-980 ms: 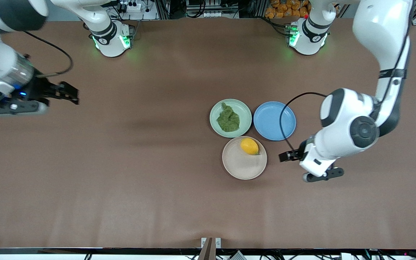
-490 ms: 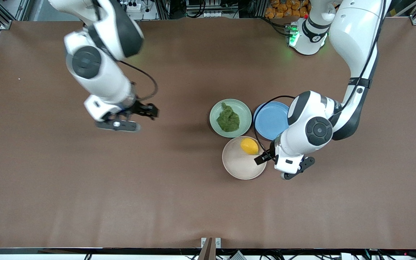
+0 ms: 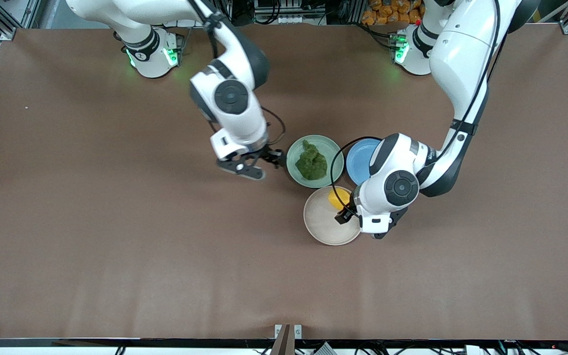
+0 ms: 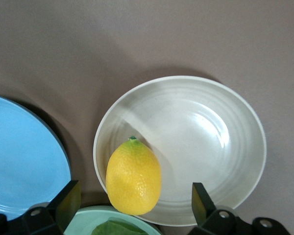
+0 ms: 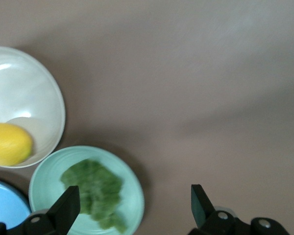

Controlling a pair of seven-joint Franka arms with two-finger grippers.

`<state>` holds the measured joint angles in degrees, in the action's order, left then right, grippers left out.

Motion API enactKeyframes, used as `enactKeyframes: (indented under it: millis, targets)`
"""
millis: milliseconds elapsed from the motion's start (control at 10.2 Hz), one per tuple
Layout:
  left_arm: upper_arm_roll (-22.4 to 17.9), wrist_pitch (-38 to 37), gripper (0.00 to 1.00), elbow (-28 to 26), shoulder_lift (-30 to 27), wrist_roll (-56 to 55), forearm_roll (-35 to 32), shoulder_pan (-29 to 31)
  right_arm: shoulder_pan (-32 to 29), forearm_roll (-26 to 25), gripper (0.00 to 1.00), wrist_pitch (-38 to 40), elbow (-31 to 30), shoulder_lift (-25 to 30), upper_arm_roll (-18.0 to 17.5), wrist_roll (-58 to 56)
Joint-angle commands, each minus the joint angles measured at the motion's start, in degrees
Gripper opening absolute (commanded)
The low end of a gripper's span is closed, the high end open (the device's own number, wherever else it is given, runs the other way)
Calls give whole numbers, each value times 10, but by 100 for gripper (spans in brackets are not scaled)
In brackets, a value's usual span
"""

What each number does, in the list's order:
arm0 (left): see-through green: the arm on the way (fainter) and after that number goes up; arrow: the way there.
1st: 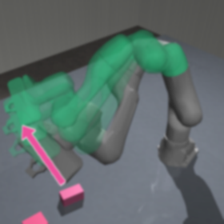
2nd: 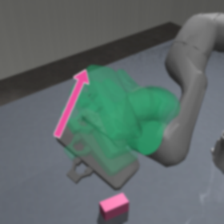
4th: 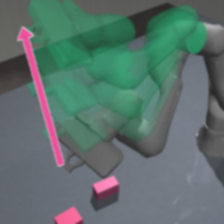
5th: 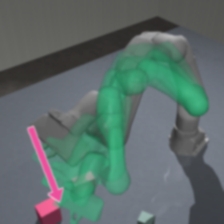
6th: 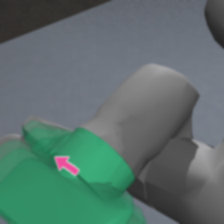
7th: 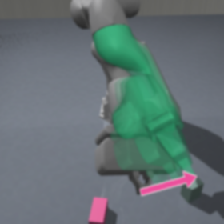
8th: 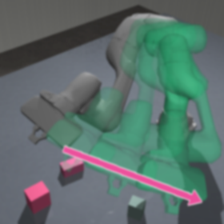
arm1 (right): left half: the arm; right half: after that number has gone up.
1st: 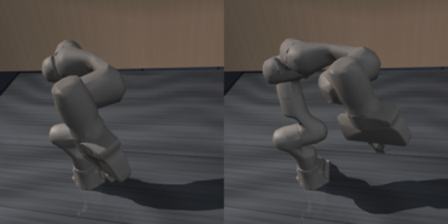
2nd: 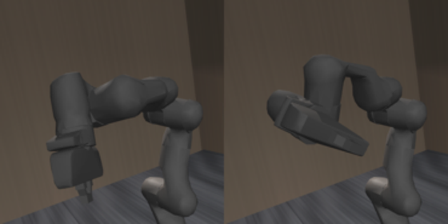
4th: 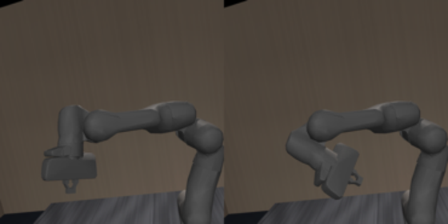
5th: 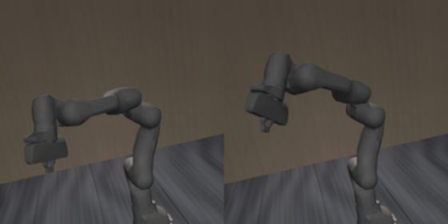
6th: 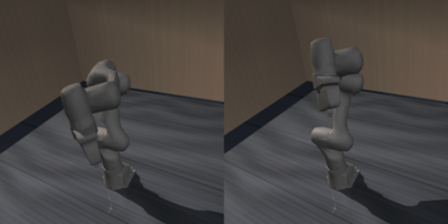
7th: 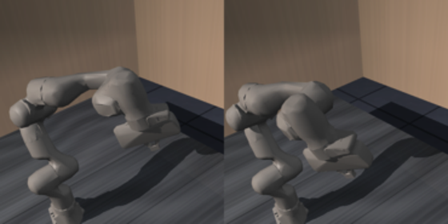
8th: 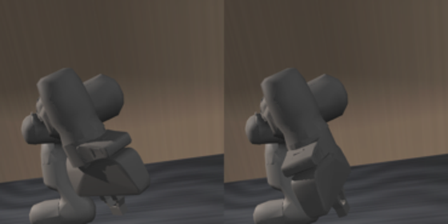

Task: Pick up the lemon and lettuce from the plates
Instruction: 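Grasp the lemon with the left gripper while the right gripper grasps the lettuce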

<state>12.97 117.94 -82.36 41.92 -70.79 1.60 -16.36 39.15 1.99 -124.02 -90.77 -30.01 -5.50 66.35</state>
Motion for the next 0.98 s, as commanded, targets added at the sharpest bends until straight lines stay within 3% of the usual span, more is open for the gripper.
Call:
enactKeyframes:
  millis: [0, 196, 588, 686, 784, 882]
  targets:
    - [-4, 12, 100, 7, 23, -15, 9, -9, 45, -29, 100, -33, 63, -71, 4, 101]
    - [-4, 16, 100, 8, 41, -16, 10, -17, 85, -62, 97, -60, 65, -93, 6, 148]
    - [-5, 38, 100, 6, 62, -8, 2, -43, 114, -111, 72, -96, 66, -137, 6, 179]
    - [-4, 38, 23, 7, 59, -8, 2, -36, 114, -120, 70, -98, 67, -145, 6, 179]
    - [-4, 38, 0, 6, 58, -8, 3, -32, 114, -122, 69, -98, 75, -157, 7, 182]
    - [-4, 37, 0, 6, 57, -11, 3, -33, 120, -134, 68, -98, 85, -171, 8, 192]
